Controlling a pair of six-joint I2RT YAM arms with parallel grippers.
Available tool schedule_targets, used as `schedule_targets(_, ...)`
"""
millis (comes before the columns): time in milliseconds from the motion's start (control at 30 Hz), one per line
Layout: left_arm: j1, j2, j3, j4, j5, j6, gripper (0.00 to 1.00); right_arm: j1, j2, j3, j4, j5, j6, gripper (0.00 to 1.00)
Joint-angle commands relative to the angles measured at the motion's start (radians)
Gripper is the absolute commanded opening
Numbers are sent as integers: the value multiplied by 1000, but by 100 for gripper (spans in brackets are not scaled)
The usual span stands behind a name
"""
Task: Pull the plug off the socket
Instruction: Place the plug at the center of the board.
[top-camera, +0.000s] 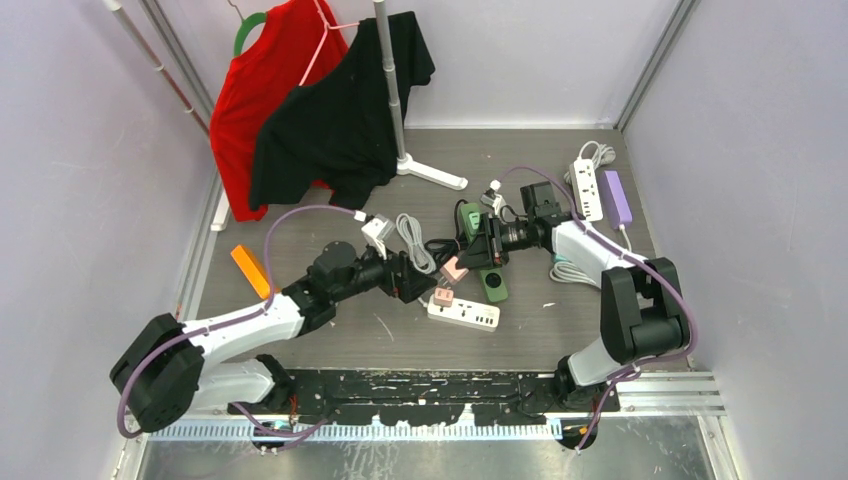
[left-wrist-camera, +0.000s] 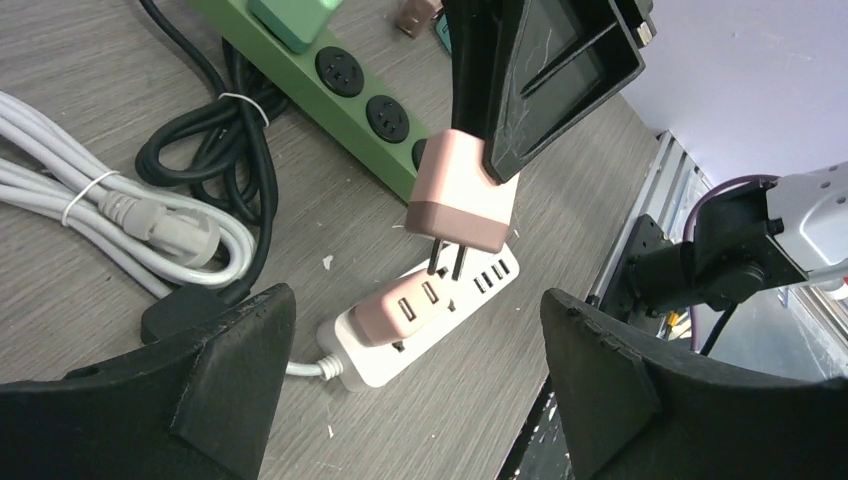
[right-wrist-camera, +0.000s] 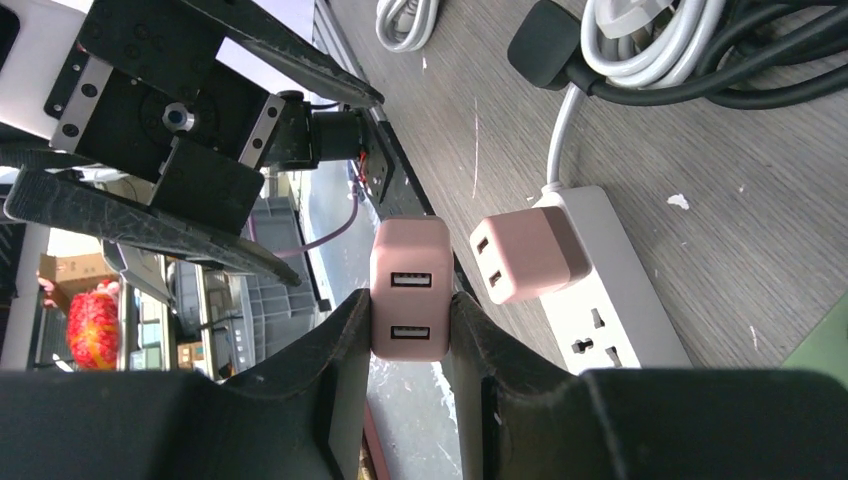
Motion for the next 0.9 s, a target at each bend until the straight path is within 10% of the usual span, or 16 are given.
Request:
schedule_targets(0, -25, 51, 61, 32, -22, -14, 91, -4, 11, 44, 30, -3, 38, 5)
schedule_targets(333, -93, 207, 207, -23, -69, 33, 82, -5, 14, 43, 34, -3, 40, 5)
schedule_targets(667, -105, 321, 329, -141, -60, 51, 33, -6, 12, 45, 34, -5, 41, 5)
schedule_targets(867, -106, 305, 316, -139, -61, 58, 3, -5, 7, 46, 32, -16, 33, 37)
